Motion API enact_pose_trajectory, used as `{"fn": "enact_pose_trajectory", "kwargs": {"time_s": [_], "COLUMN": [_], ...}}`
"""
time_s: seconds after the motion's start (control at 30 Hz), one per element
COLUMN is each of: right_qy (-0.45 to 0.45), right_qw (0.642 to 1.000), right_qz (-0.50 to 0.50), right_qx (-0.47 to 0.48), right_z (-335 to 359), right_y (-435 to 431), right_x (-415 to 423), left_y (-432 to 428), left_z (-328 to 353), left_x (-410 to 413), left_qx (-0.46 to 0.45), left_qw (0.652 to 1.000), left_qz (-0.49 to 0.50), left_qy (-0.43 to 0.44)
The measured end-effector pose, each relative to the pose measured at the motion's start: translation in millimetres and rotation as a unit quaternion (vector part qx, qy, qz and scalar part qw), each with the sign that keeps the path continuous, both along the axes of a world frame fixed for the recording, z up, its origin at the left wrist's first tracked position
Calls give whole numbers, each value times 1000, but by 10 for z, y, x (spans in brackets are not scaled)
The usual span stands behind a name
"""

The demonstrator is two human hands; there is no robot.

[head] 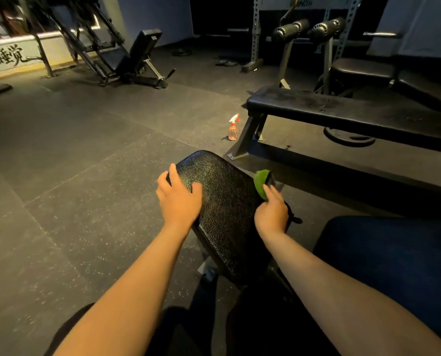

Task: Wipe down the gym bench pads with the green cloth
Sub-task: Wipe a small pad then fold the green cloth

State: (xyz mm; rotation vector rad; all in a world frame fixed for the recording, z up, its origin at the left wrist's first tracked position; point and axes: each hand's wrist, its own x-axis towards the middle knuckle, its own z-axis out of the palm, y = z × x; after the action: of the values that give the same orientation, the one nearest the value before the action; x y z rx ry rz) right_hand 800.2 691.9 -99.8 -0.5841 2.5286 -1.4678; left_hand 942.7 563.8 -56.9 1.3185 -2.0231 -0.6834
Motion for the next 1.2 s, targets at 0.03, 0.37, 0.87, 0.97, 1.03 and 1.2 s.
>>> {"fn": "enact_pose_trajectory", "kwargs": {"time_s": [0.03,0.37,0.87,0.97,1.03,1.2], "right_qy": [0,84,-289,-330,-332,-374], "right_qw": [1000,994,943,930,931,914], "right_qz": [-10,55,139,133,142,148], "right_qx": [-4,-50,-87,-87,-57,-53], "right_z": [51,508,2465,3183,3644,4662], "right_y": [-104,-1155,-2532,-2730,-2855,-3086], "right_x": [72,630,1798,2095,2258,2461], "left_y": [-64,-801,-1921,-2089,-2142,-2405], "left_z": [6,-55,1597,2225,2616,3676], "left_x": [17,159,1054,1342,1520,1879], "left_qx": [-4,-67,462,447,426,396], "left_qw": [1000,992,844,859,883,901], "left_qz": [1,-78,-74,-60,-45,-52], "left_qy": [0,70,262,240,194,171]}}
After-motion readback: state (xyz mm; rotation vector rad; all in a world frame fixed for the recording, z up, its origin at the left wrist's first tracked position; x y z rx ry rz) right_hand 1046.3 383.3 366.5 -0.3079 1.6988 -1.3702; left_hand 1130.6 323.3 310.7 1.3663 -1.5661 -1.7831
